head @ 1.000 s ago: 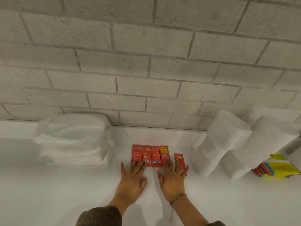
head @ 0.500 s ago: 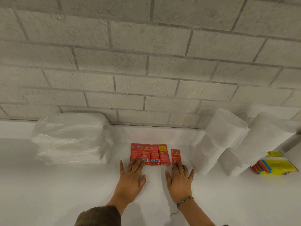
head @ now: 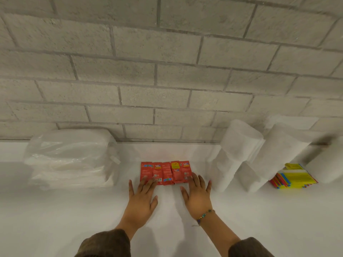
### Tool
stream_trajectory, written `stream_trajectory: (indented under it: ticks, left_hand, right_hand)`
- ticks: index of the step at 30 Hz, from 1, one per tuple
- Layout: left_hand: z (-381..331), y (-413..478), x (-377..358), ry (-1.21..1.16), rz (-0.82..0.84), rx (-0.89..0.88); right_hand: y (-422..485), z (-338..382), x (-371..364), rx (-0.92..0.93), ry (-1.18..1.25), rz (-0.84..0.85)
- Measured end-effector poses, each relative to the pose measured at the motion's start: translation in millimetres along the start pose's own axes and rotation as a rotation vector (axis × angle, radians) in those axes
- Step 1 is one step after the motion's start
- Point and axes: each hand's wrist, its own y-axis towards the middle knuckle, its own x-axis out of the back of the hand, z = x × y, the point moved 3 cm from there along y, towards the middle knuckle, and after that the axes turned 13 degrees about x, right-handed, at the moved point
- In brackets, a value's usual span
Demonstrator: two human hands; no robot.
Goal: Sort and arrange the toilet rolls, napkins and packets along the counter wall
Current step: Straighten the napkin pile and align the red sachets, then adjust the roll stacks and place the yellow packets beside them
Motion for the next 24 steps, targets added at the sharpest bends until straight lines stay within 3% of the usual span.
stream_trajectory:
  ticks: [7, 15, 17, 20, 22, 24]
  left_hand:
    - [-49.6, -36.8, 7.6, -0.059, -0.009, -0.128]
    - [-152.6, -55.9, 10.8, -0.452, -0.008, -0.190]
    - [-180.6, -56.0, 17.0, -0.635, 0.015, -0.063]
    - [-211.8, -50.8, 29.8, -1.067, 0.009, 0.311]
    - [-231.1, -41.1, 37.2, -1.368, 0.067, 0.572]
    - [-244.5, -27.8, 43.4, -1.595, 0.143, 0.720]
  right_hand:
    - [-58.5, -42.1, 40.9, 0.056, -0.039, -0.064]
    - [-116.1, -142.7, 60.3, -0.035, 0.010, -0.045]
    - [-124.8, -176.0, 61.1, -0.041, 0.121, -0.038]
    - [-129.2, -218.1, 75.3, -0.086, 0.343, -0.208]
    - [-123.2, -251.0, 85.1, -0.177, 0.585, -0.289]
    - [-104.6, -279.8, 91.7, -0.248, 0.856, -0.308]
